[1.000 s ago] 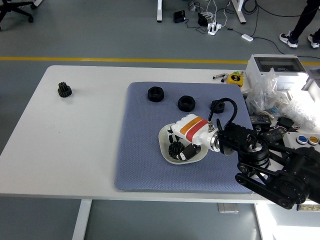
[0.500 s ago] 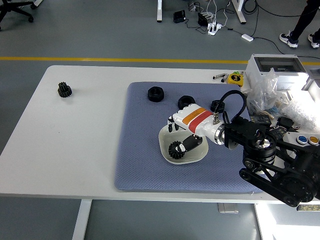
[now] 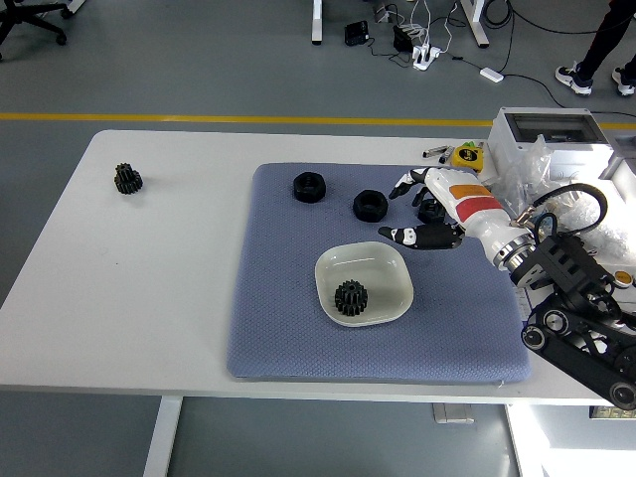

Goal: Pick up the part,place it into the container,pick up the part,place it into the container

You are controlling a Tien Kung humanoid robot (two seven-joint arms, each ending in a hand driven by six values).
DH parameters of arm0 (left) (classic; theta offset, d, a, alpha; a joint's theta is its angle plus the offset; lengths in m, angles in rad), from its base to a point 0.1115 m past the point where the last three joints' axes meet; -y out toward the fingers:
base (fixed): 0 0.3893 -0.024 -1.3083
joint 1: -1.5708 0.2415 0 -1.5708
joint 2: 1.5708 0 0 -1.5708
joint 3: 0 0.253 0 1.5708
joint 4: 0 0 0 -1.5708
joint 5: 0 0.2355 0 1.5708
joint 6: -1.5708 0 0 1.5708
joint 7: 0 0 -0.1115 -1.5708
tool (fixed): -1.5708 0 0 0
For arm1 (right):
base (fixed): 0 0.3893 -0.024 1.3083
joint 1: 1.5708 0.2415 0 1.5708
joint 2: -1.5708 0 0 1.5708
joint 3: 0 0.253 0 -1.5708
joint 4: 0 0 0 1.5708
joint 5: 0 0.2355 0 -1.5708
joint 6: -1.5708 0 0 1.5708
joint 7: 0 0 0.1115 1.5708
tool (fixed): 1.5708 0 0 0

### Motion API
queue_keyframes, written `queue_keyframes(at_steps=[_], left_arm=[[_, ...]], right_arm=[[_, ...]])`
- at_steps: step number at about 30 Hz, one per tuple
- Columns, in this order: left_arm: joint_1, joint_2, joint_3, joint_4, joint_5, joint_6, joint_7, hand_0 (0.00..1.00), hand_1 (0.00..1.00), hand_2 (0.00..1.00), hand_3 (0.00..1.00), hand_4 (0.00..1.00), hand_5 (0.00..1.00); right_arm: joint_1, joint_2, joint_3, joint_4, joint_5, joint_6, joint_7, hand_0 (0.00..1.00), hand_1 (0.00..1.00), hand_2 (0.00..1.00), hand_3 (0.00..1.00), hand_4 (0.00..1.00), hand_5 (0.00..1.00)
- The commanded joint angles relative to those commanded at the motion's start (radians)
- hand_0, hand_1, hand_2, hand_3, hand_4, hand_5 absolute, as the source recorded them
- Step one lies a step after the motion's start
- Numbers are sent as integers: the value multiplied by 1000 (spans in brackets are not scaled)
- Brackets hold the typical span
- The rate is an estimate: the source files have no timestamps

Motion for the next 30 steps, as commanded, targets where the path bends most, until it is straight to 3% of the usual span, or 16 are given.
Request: queue_keyframes(at_steps=[5,6,9,11,12,17,18,23,24,25,30], left_arm=[[1,-2,-5,0,11,-2,2,721,712,767,616,686,584],[2,-3,-4,0,12,-2,2,721,712,768,614,685,585],[3,-5,-7,1,17,-2,1,721,712,768,614,685,585],[3,-6,-8,1,19,-1,0,721,712,768,614,685,585],[3,-7,-9,2,19,0,-1,721,712,768,614,683,582],[0,-9,-6,2,14,2,-3,721,712,768,614,683,582],[0,-9,-4,2,11,2,-4,720,712,768,614,681,581],[-2,-9,0,3,6,3,-7,720,712,768,614,681,581],[-3,-9,1,3,5,3,-7,720,712,765,614,680,579],[-3,-9,2,3,4,3,-8,720,712,765,614,680,579],[-4,-10,3,3,4,3,-9,720,712,767,612,680,581]], right_arm=[[-78,-13,56,39,212,-5,144,704,741,843,845,998,688],[-101,-11,74,46,258,4,180,808,807,867,885,998,774],[-148,-3,115,56,375,19,254,808,807,867,885,998,774],[-183,7,150,58,466,20,281,808,807,867,885,998,774],[-205,16,172,55,511,20,296,855,831,872,903,998,833],[-285,49,242,32,713,32,345,855,831,872,903,998,833],[-299,55,253,25,758,35,352,859,835,870,908,998,895],[-381,85,314,-11,973,49,402,859,835,870,908,998,895],[-394,90,325,-16,1002,51,406,859,835,870,908,998,895],[-408,95,337,-20,1012,53,408,860,829,864,909,998,998],[-465,120,386,-37,960,60,410,858,831,863,912,998,998]])
